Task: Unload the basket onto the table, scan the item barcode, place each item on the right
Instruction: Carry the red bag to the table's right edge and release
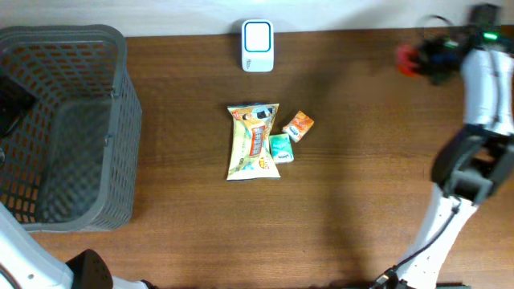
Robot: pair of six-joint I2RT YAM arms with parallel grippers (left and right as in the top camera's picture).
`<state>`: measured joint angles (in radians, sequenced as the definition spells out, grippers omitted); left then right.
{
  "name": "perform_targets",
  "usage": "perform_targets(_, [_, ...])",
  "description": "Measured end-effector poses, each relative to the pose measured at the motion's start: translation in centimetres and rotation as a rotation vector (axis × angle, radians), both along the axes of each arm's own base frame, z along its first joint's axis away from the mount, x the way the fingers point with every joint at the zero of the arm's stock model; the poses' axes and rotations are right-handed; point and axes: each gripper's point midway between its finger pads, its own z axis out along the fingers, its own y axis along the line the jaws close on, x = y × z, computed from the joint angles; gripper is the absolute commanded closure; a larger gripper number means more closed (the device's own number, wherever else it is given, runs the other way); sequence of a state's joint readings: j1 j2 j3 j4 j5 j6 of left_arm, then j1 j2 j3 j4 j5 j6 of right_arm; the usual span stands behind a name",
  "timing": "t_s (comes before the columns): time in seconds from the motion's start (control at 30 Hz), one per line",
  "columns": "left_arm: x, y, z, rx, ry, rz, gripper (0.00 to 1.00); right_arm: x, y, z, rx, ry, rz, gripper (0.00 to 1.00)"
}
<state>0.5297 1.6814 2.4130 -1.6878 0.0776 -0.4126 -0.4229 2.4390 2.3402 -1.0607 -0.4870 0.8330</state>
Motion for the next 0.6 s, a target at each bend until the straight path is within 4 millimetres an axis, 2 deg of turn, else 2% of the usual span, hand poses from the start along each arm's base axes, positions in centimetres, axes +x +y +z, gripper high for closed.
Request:
perform_targets(0.07, [0.0,0.0,0.0,0.000,0.000,0.000,0.01,-3.3,-5.2,-0.7,-0.043,0.041,-0.023,0.94])
perform_targets(0.13, [0.0,0.0,0.0,0.000,0.000,0.000,0.01,-6.5,-10.2,-1.4,-0.116,0.088,-0.057,0.88])
perform_targets(0.17, [0.0,0.0,0.0,0.000,0.000,0.000,0.01,-7.5,-11.7,-1.6,-0.147,0.101,-0.061,0.87])
perform_targets(0.2, [0.0,0.0,0.0,0.000,0.000,0.000,0.01,-8.6,-13.6,-1.8,-0.190,0.117,-0.071,0.82])
perform_targets(0.27, [0.0,0.0,0.0,0.000,0.000,0.000,0.01,-11.1,-17.2,-2.2,-0.266,0.157,-0.092,0.58])
perform_targets(0.3, [0.0,0.0,0.0,0.000,0.000,0.000,0.01,-11.9,-18.2,-2.3,-0.286,0.173,-0.105,0.45])
perform_targets(0.33, [0.0,0.0,0.0,0.000,0.000,0.000,0.01,-12.6,-19.0,-2.4,-0.308,0.188,-0.111,0.27])
perform_targets(0.37, [0.0,0.0,0.0,0.000,0.000,0.000,0.01,-13.4,-19.9,-2.5,-0.329,0.209,-0.127,0.23])
perform_targets(0.47, [0.0,0.0,0.0,0.000,0.000,0.000,0.01,-15.2,-21.4,-2.7,-0.352,0.253,-0.154,0.26])
perform_targets(0.53, [0.0,0.0,0.0,0.000,0.000,0.000,0.01,-15.4,-21.0,-2.8,-0.319,0.250,-0.148,0.27])
perform_targets(0.6, [0.0,0.0,0.0,0.000,0.000,0.000,0.01,-14.5,-19.8,-2.4,-0.264,0.199,-0.124,0.27])
